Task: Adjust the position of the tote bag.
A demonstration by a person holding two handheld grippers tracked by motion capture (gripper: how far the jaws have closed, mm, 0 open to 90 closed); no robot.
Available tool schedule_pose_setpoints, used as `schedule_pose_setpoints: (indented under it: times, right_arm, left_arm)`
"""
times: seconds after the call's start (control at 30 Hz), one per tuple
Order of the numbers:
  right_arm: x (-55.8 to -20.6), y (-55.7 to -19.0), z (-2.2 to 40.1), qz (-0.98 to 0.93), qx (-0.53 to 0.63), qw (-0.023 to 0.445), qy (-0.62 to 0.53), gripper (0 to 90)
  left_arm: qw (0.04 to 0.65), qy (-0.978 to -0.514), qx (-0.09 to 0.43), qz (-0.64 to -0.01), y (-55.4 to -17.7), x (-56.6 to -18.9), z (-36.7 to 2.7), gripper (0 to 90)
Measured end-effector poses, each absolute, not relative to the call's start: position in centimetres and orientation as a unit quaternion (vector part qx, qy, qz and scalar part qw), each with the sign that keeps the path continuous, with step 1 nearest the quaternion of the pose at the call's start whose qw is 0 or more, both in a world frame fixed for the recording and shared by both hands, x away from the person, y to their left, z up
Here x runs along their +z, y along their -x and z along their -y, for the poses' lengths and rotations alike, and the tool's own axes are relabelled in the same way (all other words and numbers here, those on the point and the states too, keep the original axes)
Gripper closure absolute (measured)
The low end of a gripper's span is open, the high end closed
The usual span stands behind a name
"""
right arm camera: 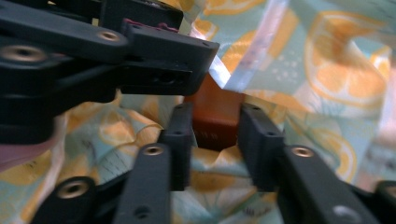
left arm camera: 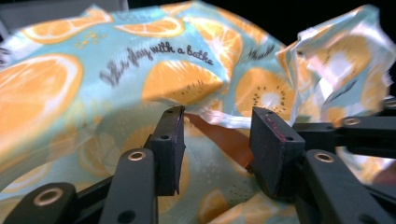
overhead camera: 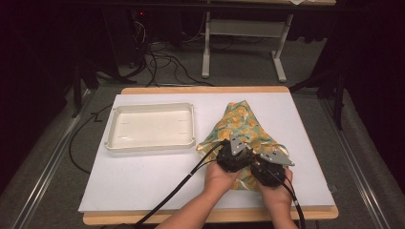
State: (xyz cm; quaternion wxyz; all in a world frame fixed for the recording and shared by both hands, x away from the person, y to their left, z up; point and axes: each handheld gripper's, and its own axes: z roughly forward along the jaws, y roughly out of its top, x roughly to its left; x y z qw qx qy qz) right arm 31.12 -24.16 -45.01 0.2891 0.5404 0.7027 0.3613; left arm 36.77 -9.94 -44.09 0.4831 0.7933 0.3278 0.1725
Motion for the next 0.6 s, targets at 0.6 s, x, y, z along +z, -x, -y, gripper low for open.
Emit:
schedule_pose_setpoints:
  times: [0.6]
  right_arm:
    - [-46.2,-32.2,24.7,-0.701,0.348,0.275,-0.559,55.8]
  left_arm:
    - [0.442,-0.804,0.173,-0.359,-37.5,-46.9,4.6,70.8]
